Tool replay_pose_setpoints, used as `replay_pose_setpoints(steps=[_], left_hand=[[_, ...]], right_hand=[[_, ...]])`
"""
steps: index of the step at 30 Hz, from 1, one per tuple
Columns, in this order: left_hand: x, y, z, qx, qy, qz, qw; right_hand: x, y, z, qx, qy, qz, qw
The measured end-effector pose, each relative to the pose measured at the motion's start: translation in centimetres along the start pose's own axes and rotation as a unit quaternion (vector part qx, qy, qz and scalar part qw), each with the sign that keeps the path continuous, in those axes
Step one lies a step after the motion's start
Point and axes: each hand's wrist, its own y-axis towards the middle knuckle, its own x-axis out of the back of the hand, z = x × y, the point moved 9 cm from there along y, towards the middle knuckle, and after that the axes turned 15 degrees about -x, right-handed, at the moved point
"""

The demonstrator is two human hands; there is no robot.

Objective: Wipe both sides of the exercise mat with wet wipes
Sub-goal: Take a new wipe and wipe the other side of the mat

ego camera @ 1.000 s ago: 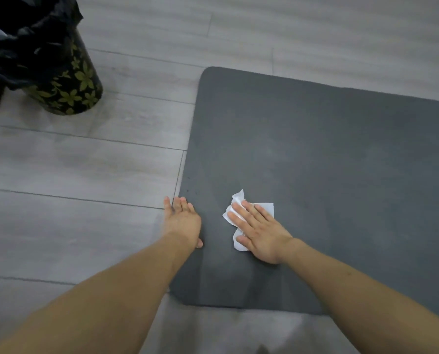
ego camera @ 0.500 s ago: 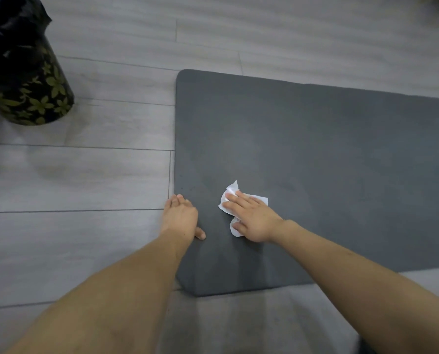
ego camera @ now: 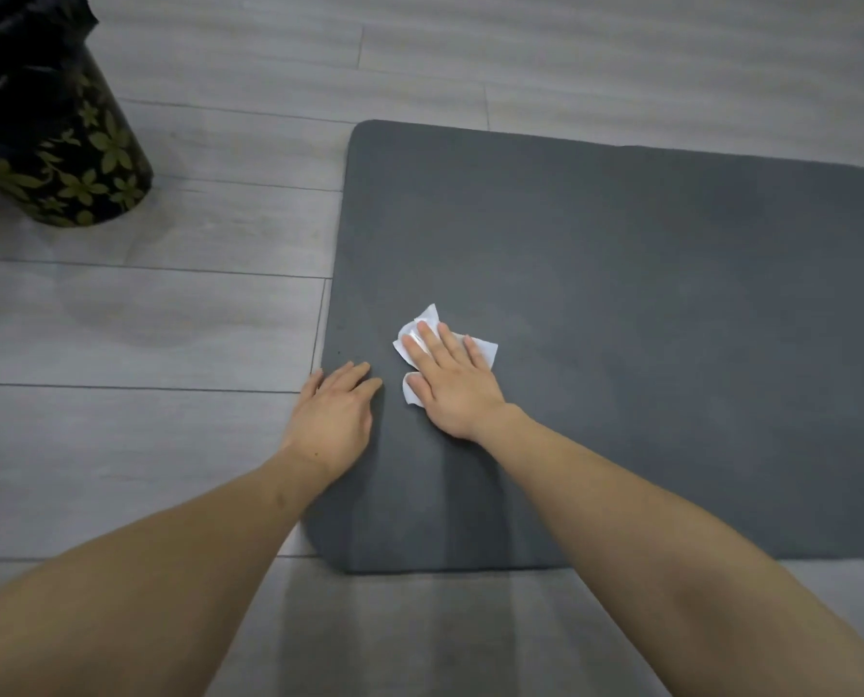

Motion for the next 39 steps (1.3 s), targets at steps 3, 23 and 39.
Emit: replay_pose_setpoints(steps=[3, 23, 39], left_hand=[[0.2, 1.5, -0.9, 0.031, -0.024, -0.008, 0.999], [2.5, 0.3, 5.1, 0.062, 0.031, 0.024, 0.997], [5.6, -5.9, 11.3, 0.152, 0.030, -0.003, 0.988]], right_hand=[[1.0, 1.9, -3.0, -0.036, 0.019, 0.000, 0.999], [2.8, 5.0, -10.0, -0.240, 0.048, -0.027, 0.969], [-0.9, 2.8, 11.9, 0.220, -0.062, 0.026, 0.973]])
